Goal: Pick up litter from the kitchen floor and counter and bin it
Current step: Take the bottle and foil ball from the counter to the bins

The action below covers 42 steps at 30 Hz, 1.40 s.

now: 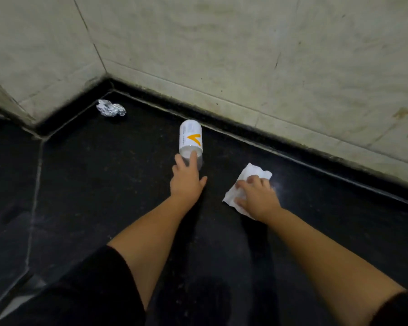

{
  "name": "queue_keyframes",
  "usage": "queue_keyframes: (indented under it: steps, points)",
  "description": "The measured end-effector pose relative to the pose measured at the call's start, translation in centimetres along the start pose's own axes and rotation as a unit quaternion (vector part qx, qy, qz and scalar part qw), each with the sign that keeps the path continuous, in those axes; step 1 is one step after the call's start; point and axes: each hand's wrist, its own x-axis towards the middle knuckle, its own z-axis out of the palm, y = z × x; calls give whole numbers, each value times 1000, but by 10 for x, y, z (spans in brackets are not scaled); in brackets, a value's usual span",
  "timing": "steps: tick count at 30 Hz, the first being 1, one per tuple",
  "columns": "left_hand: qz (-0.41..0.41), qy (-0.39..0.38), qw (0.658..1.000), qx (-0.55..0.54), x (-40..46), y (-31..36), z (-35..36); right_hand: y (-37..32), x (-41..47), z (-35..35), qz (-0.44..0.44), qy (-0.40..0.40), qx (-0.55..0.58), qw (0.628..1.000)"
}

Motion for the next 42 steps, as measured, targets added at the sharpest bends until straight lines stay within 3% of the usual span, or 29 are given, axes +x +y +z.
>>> queue_keyframes:
  steps: [3,10,13,17,21,24,28,32,36,42]
  points:
    - [-36,3,998,-59,13,0,-4,-3,6,-1,3,-7,1,1000]
    - [-72,3,996,-61,-2,-60,-54,-33,18,-7,15,-75,7,997]
    - [-110,54,988,-95,-2,-106,-85,-59,43,-25,42,-45,75,995]
    - [-140,103,973,-153,17,-162,-119,-126,88,-41,-8,-3,98,995]
    - [-108,139,962,-208,60,-211,-134,-209,148,-57,-50,47,133,989]
    - [-66,132,964,-221,100,-248,-145,-267,200,-72,-62,99,147,982]
    - [-14,67,976,-206,140,-299,-159,-333,261,-85,-79,147,145,975]
    - [-17,9,979,-205,161,-349,-169,-381,309,-67,-97,86,108,986]
    - [-48,-3,967,-250,169,-379,-170,-399,329,-35,-103,-33,-45,993]
    - [-44,-13,966,-255,178,-386,-171,-397,332,-32,-98,-33,-48,993]
